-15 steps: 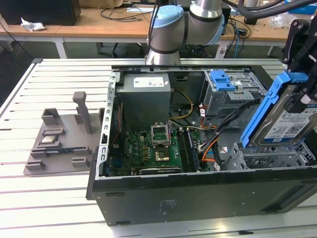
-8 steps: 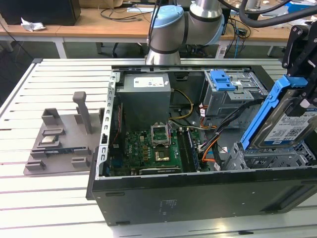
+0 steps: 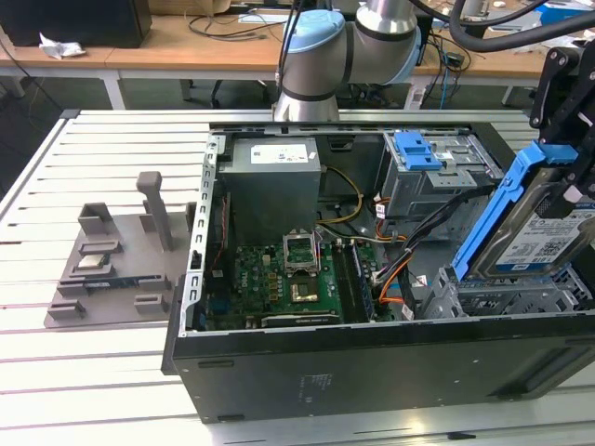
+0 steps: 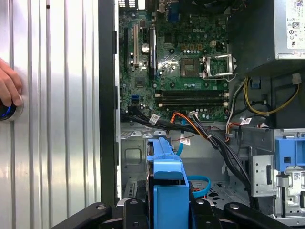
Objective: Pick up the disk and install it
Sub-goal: 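Pick up the disk, then insert the disk into the insertion slot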
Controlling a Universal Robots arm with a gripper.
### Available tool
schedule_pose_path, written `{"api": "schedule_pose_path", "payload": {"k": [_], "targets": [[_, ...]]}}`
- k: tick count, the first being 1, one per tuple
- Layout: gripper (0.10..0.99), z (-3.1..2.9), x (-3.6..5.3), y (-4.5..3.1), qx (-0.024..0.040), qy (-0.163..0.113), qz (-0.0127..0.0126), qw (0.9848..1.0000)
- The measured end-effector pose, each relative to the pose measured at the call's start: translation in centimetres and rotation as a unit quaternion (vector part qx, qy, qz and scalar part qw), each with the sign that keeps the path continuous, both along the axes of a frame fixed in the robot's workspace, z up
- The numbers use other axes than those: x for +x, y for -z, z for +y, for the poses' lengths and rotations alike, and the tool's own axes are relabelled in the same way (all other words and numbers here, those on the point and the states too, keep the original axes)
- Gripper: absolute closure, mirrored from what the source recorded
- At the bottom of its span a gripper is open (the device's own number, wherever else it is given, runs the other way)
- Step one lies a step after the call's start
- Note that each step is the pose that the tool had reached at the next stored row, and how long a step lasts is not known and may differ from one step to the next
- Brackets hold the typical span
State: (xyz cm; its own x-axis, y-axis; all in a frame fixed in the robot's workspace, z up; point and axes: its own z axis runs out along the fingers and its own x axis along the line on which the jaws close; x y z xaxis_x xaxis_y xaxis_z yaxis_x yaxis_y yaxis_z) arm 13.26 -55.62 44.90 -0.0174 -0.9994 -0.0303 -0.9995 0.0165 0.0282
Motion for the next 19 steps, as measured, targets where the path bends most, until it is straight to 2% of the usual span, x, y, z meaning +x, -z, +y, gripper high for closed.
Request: {"api": "schedule_pose_path", "payload": {"k": [7, 11, 14, 17, 19], "targets": [[0.722, 0.00, 0.03, 0.01, -0.0001, 0.000, 0.0000, 1.0000], [0.722, 0.03, 0.03, 0.29, 0.0001, 0.000, 0.0000, 1.0000], [0.722, 0.40, 0.02, 0.40, 0.0000, 0.000, 0.0000, 1.0000], [0.722, 0.68, 0.03, 0.86, -0.0008, 0.000, 0.0000, 1.0000], [0.722, 0.70, 0.04, 1.02, -0.0016, 0.000, 0.0000, 1.0000]]}}
